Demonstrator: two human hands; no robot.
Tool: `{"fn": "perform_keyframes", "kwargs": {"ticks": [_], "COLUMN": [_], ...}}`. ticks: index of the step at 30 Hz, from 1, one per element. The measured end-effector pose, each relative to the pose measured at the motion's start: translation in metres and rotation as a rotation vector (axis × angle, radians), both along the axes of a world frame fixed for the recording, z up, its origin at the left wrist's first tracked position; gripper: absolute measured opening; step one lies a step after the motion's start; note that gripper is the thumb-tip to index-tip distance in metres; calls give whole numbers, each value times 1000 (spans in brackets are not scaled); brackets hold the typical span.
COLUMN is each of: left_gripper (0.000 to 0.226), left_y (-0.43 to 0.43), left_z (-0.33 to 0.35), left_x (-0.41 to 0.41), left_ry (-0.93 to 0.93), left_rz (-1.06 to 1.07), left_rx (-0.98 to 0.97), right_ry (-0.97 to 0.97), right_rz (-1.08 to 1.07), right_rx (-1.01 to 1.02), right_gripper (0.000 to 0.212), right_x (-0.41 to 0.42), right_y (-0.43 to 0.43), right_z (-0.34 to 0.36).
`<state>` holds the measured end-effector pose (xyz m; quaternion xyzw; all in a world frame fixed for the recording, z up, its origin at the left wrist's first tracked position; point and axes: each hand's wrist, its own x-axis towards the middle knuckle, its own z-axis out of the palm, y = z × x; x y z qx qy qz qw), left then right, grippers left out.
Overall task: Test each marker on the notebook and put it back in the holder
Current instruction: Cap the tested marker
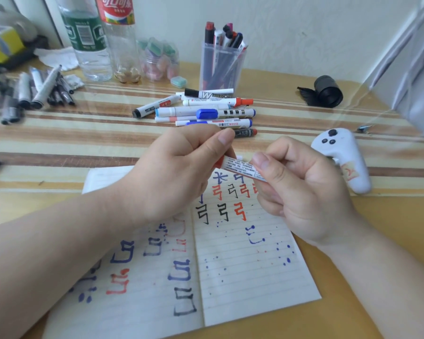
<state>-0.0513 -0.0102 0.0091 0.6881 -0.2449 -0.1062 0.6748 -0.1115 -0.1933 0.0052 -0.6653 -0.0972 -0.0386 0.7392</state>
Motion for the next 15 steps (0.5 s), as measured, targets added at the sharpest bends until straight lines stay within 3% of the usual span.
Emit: {"fn": "perform_keyframes", "kwargs": {"ticks": [5,10,12,15], "left_gripper": [14,5,11,17], "left_y": [3,5,4,3], "left_z": [-3,-10,-9,-8], "left_x": [5,7,4,1], "left_ry": [113,-160,-250,-331], "left_rz": [-43,-17,1,81], "left_rx": [-170,75,193,303], "right_ry": [81,56,35,-41], "right_rz": [5,-85,-134,-233], "right_rx": [155,269,187,-99], "right_gripper": [23,11,14,18], "right_x": [6,5,9,12], "right_y": [-8,-15,-13,-5], "right_z": [4,6,6,15]}}
